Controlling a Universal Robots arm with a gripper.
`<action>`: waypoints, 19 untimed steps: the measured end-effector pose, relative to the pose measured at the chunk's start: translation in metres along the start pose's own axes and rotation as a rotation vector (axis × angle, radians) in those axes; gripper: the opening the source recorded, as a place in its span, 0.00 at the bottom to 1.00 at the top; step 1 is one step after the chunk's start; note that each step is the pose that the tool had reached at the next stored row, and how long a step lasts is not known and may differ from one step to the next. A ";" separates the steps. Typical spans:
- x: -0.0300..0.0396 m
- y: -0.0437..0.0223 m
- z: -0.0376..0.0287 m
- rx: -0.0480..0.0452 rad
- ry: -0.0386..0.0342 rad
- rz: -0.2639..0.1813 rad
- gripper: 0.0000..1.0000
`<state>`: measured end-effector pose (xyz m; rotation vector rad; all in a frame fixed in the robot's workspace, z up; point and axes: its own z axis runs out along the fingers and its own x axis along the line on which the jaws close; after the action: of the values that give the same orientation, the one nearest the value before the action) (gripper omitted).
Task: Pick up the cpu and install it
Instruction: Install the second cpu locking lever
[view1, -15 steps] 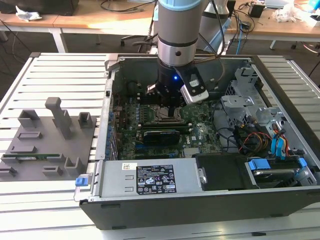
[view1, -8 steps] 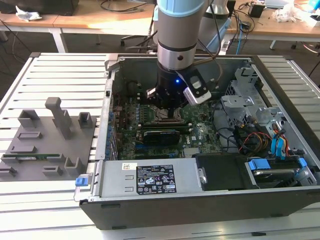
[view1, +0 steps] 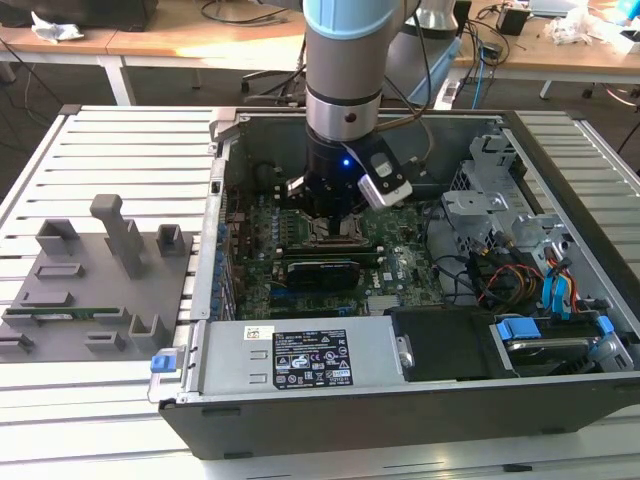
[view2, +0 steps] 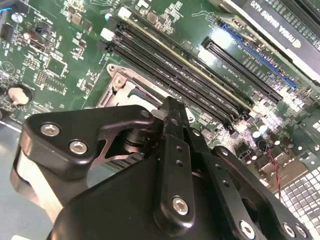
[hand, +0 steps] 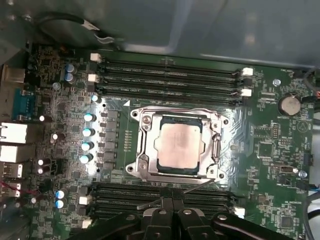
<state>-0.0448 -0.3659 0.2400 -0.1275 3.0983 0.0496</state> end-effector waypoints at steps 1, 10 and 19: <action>0.0014 0.0001 0.0008 0.0000 0.0000 0.000 0.11; 0.0175 0.0012 0.0073 0.0000 -0.0001 0.000 0.11; 0.0304 -0.0062 0.0209 -0.0311 -0.0028 0.001 0.11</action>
<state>-0.0737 -0.3738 0.2176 -0.1263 3.0957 0.0980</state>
